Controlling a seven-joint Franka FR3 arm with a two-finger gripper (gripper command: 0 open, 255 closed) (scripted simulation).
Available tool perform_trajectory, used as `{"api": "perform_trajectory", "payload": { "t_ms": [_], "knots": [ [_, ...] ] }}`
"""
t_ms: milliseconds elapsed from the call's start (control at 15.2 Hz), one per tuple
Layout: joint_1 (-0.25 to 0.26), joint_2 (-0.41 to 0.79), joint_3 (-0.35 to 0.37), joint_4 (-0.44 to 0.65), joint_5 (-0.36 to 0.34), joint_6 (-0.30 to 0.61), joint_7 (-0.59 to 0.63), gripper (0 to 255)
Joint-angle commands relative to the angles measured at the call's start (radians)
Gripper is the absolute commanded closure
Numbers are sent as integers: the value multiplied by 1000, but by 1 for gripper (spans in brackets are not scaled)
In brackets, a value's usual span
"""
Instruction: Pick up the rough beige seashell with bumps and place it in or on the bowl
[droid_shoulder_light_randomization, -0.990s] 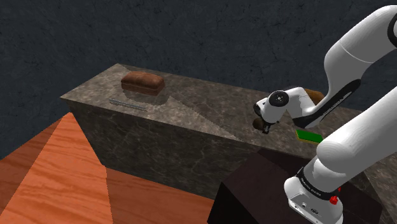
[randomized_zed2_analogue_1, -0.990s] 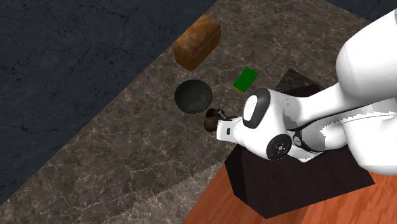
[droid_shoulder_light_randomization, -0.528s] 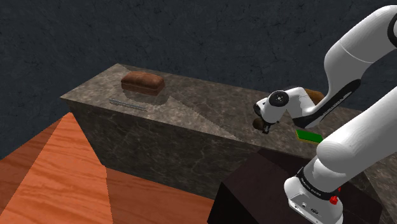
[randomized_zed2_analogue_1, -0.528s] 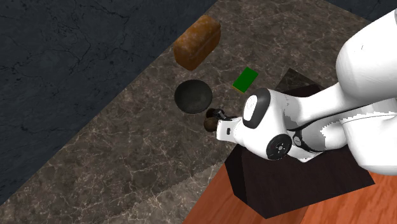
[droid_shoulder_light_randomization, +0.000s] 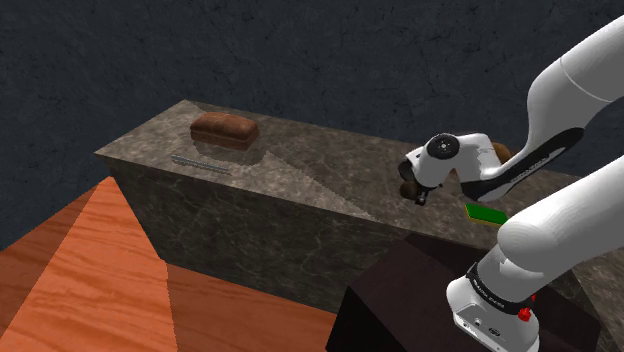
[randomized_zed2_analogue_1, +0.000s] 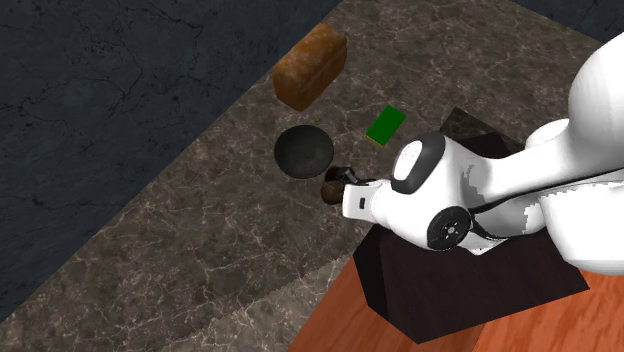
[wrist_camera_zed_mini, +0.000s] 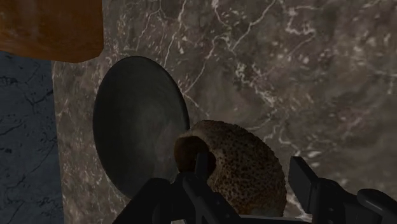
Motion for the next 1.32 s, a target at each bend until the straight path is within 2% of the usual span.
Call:
{"api": "perform_trajectory", "payload": {
  "t_ms": [0, 528, 990, 1056, 1254],
  "knots": [
    [5, -45, 0, -13, 68, -12, -72, 255],
    [52, -234, -17, -55, 313, -100, -330, 255],
    [109, -380, -33, -58, 474, -214, -495, 255],
    [116, -397, -34, -57, 491, -230, -513, 255],
    [68, -306, -95, 20, 437, -172, -558, 255]
  ]
}}
